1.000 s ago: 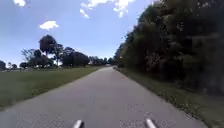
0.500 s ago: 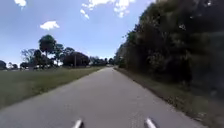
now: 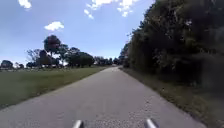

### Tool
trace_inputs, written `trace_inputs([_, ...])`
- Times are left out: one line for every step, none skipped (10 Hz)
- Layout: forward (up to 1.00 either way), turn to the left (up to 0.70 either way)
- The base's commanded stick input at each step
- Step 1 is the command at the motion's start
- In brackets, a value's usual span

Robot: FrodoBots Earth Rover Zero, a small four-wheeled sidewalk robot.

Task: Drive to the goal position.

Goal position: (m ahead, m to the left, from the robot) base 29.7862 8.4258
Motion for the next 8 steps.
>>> trace_inputs([0.50, 0.00])
trace_inputs([0.50, 0.00])
trace_inputs([0.50, 0.00])
trace_inputs([0.50, 0.00])
trace_inputs([0.50, 0.00])
trace_inputs([0.50, 0.00])
trace_inputs([0.50, 0.00])
trace_inputs([0.50, 0.00])
